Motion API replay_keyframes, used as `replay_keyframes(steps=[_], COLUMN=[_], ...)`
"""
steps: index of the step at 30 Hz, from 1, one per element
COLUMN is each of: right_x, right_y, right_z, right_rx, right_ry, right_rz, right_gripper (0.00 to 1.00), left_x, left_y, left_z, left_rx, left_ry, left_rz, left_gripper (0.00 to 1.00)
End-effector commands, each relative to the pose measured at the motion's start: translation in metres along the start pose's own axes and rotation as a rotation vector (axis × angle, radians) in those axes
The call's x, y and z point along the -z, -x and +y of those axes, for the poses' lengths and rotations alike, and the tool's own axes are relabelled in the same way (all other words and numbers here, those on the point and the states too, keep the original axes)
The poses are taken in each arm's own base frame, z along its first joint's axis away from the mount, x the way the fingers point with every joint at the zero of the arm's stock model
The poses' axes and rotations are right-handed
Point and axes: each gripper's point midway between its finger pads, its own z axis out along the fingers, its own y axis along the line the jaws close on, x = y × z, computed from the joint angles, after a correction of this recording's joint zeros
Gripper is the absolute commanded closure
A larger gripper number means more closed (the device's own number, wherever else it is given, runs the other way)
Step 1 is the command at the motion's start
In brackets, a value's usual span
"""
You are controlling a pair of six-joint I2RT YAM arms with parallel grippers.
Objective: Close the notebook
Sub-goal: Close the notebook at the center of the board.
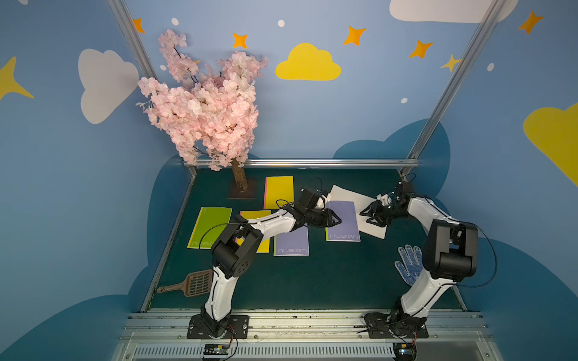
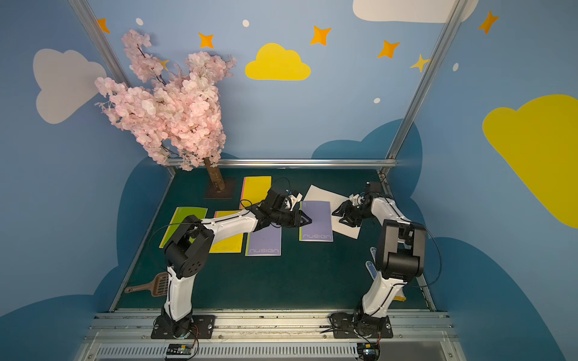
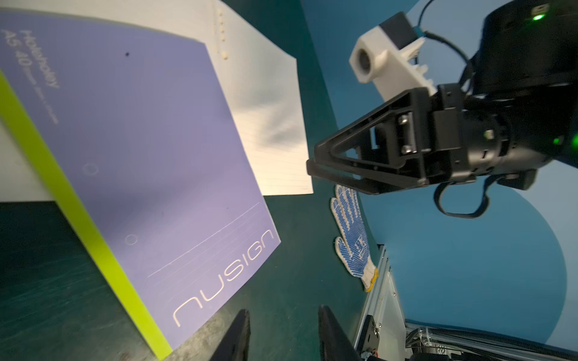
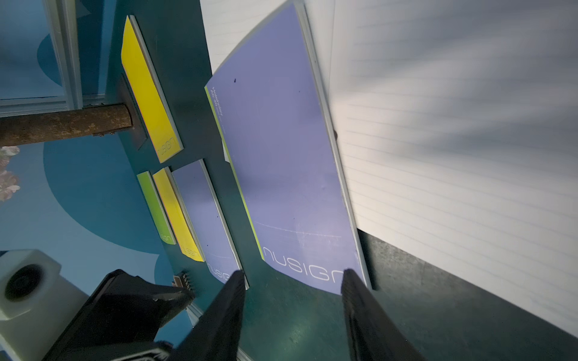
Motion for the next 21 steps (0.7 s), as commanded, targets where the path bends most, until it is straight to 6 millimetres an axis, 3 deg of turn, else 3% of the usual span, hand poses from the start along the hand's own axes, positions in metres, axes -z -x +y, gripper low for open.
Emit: replay_keyframes(steps=[1, 11, 21], right_x=[-0.012, -0.037, -0.047], right_y=[-0.004, -0.012, -0.014], right_z=[-0.005, -0.013, -0.016], right_rx=[0.006, -0.003, -0.006], right_ry=[0.0, -0.018, -0.024], right_rz=[0.034, 0.09, 0.113], right_gripper=[0.49, 0.51, 0.52], left_x=[-0.002, -0.006, -0.012], left_y=[-0.007, -0.015, -0.014], left_z=[0.03, 0.073, 0.087], left_rx=[0.048, 0.144, 0.151], left_ry=[0.123, 0.246, 0.258], left_rz=[0.049, 0.123, 0.148], left_gripper=[0.62, 0.56, 0.5])
